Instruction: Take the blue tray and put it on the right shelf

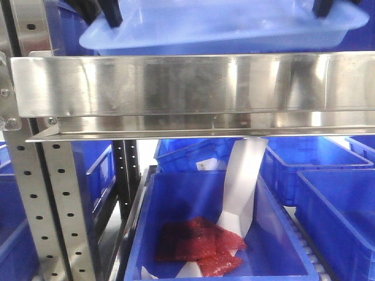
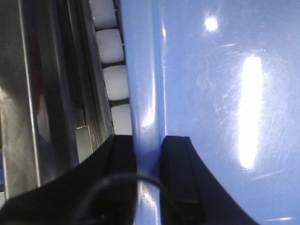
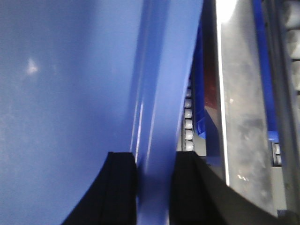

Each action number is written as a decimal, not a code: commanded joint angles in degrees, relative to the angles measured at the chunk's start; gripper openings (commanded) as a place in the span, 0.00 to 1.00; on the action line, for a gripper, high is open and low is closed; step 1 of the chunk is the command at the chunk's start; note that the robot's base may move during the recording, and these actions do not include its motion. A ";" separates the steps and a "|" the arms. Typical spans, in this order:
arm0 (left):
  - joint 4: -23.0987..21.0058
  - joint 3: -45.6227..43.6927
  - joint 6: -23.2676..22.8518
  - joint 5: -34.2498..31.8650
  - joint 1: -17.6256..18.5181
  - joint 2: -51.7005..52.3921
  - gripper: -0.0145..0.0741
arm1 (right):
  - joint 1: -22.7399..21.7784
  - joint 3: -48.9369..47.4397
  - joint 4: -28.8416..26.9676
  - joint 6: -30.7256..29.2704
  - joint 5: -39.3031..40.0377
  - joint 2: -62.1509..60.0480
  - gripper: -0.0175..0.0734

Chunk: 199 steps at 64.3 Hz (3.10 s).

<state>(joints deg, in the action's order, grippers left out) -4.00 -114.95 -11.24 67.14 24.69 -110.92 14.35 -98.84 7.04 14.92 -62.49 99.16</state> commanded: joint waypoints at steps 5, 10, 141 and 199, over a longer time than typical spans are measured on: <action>-0.93 -2.10 1.27 -3.62 0.37 2.18 0.25 | -0.28 -2.11 0.96 -1.77 4.27 -0.94 0.29; -0.93 -2.10 1.27 -4.18 0.37 2.18 0.37 | -0.53 -2.11 0.96 -1.96 4.03 -0.51 0.43; 7.36 87.34 1.27 -46.10 3.28 93.18 0.11 | -0.58 73.08 1.86 -2.00 44.46 -79.56 0.26; -2.99 103.00 15.11 -55.52 -20.42 109.00 0.11 | -0.58 73.08 1.86 -2.00 44.46 -79.56 0.26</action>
<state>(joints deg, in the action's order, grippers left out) -6.12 -14.49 3.33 20.69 6.65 -4.19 13.92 -24.13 8.08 13.51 -23.34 19.23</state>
